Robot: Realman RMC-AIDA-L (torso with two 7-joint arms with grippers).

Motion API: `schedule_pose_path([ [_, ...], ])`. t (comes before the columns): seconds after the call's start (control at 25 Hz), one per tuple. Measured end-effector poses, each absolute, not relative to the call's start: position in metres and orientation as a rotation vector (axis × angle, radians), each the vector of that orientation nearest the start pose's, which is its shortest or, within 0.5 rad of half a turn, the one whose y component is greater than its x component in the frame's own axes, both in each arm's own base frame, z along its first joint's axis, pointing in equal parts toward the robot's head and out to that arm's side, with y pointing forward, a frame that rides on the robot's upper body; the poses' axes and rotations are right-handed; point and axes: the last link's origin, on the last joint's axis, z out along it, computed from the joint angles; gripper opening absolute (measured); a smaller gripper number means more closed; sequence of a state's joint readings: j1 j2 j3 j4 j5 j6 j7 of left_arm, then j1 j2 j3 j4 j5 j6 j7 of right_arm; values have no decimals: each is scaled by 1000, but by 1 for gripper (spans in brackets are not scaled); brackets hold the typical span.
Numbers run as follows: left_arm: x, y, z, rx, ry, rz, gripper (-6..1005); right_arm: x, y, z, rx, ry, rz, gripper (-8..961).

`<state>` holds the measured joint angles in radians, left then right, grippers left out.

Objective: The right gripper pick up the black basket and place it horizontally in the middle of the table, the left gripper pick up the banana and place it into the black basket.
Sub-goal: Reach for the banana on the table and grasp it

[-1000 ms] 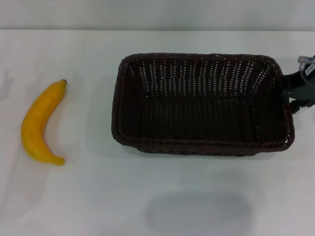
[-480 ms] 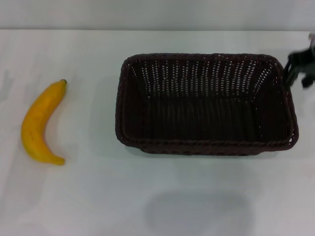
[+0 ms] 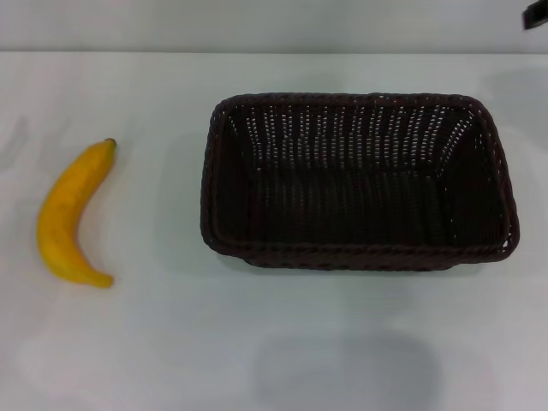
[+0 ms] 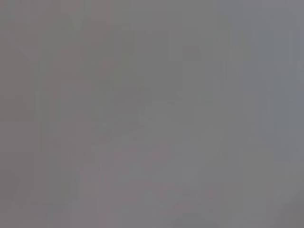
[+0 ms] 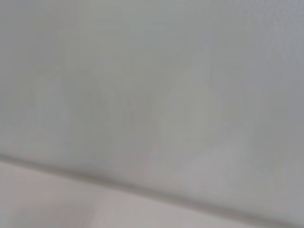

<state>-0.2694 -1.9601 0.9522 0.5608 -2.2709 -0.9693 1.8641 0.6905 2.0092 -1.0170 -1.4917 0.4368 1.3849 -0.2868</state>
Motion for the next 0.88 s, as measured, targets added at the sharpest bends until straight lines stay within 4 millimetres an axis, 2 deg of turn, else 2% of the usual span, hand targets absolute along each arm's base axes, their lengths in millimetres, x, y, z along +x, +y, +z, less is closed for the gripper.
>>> schedule_pose_path([
  [0.12,-368,348,121,-1589,-1044,-952,873,176,425,140,-1994,931,176,360],
  [0.16,-365,352,126,-1612,-1093,-939,873,176,425,140,-1994,931,176,361],
  [0.2,-362,355,130,-1632,-1127,-924,873,191,422,148,-1963,796,286,361],
  [0.32,-352,364,140,-1687,-1252,-842,872,209,415,154,-1925,669,367,361],
  [0.44,-342,373,149,-1717,-1357,-743,872,236,408,154,-1879,602,448,361],
  [0.48,-333,380,155,-1758,-1414,-655,872,246,407,153,-1869,598,476,361],
  [0.56,-328,384,158,-1784,-1453,-614,872,269,403,148,-1845,607,533,361],
  [0.68,-312,394,167,-1835,-1534,-523,872,298,398,146,-1795,594,599,425],
  [0.76,-303,399,175,-1853,-1577,-474,873,310,394,146,-1770,566,604,468],
  [0.88,-294,404,184,-1846,-1654,-323,873,324,390,144,-1715,520,614,589],
])
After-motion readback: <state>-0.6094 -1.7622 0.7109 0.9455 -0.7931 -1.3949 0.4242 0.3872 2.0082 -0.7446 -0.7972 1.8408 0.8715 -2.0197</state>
